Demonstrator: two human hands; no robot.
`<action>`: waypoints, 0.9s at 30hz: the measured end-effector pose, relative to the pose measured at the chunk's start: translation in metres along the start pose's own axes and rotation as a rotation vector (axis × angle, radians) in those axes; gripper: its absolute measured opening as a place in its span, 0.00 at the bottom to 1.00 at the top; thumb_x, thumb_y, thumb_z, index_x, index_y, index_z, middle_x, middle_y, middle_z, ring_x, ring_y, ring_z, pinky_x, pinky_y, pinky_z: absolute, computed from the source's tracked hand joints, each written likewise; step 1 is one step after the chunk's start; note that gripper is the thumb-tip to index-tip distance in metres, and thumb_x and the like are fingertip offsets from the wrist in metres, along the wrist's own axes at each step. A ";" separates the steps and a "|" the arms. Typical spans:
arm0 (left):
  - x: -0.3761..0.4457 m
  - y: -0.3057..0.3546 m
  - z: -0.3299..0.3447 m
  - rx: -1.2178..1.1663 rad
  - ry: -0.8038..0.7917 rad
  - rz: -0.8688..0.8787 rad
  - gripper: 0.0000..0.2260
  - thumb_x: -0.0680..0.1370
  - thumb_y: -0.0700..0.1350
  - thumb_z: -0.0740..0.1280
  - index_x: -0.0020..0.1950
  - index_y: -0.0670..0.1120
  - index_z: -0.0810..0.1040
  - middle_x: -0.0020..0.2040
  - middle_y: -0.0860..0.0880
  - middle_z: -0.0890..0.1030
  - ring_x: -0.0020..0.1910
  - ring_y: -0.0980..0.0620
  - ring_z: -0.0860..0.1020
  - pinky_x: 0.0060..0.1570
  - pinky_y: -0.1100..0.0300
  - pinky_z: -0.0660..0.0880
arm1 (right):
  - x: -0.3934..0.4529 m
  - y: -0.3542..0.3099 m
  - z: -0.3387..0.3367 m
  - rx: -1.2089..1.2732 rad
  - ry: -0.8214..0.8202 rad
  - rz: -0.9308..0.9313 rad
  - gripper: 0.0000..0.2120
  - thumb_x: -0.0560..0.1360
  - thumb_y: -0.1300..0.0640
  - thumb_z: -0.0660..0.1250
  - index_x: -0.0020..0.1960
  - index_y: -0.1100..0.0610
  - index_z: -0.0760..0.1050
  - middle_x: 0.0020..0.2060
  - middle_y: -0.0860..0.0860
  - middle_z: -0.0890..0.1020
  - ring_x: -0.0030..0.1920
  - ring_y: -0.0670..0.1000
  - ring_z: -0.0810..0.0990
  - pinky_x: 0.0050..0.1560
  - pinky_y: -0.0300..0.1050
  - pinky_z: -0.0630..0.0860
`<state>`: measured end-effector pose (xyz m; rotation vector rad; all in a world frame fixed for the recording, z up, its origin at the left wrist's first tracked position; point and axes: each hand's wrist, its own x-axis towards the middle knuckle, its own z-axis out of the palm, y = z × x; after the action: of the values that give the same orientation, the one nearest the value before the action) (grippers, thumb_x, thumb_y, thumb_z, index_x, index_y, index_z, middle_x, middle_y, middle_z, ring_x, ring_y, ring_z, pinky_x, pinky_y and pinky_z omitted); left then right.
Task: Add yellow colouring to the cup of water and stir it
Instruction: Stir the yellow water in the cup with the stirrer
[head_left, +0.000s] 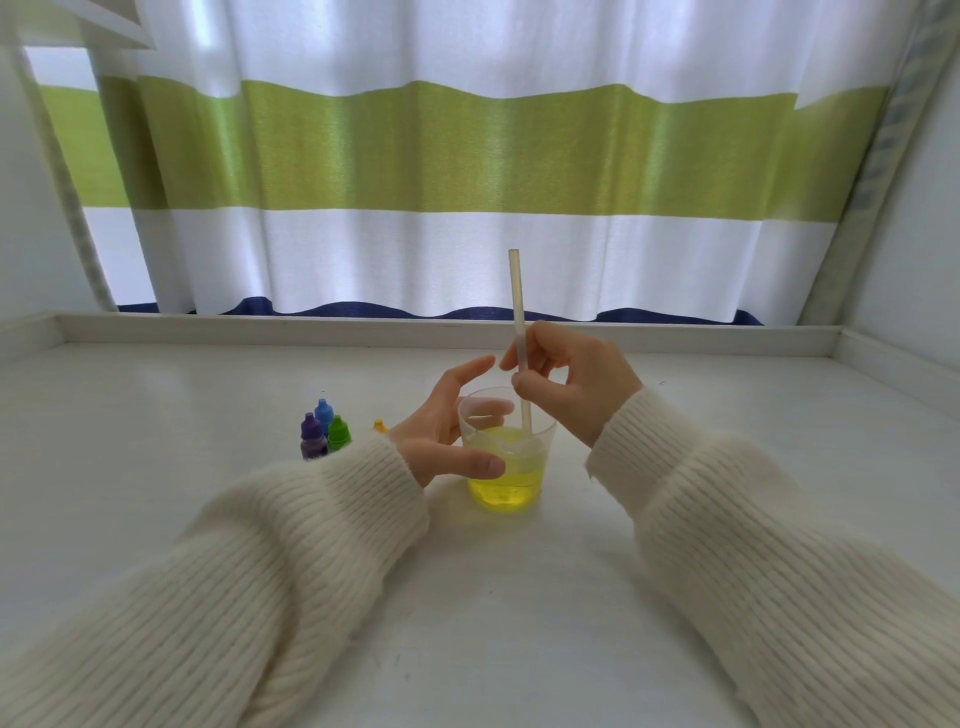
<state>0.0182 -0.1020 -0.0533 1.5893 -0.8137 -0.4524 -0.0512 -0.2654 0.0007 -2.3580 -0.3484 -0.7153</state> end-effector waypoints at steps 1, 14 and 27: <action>0.000 0.000 0.000 0.001 -0.001 0.002 0.40 0.60 0.36 0.74 0.57 0.70 0.60 0.57 0.57 0.74 0.55 0.62 0.74 0.45 0.65 0.76 | 0.000 0.000 0.001 0.023 -0.005 0.003 0.04 0.69 0.57 0.65 0.42 0.50 0.75 0.36 0.47 0.79 0.39 0.44 0.77 0.46 0.41 0.76; 0.003 -0.006 -0.003 0.074 -0.016 0.051 0.39 0.61 0.36 0.74 0.50 0.78 0.64 0.50 0.63 0.78 0.52 0.67 0.75 0.41 0.68 0.75 | 0.001 -0.007 0.004 0.141 -0.054 0.003 0.04 0.71 0.56 0.68 0.46 0.51 0.76 0.38 0.45 0.80 0.41 0.44 0.79 0.48 0.34 0.73; 0.001 0.000 0.005 -0.042 0.040 0.026 0.37 0.57 0.46 0.75 0.57 0.69 0.60 0.56 0.58 0.73 0.56 0.59 0.72 0.45 0.63 0.75 | 0.001 0.001 -0.006 -0.019 -0.040 -0.032 0.04 0.72 0.56 0.66 0.47 0.52 0.75 0.39 0.49 0.81 0.41 0.46 0.78 0.46 0.35 0.74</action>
<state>0.0151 -0.1058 -0.0540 1.5430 -0.7888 -0.4158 -0.0520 -0.2700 0.0044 -2.3923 -0.3985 -0.6903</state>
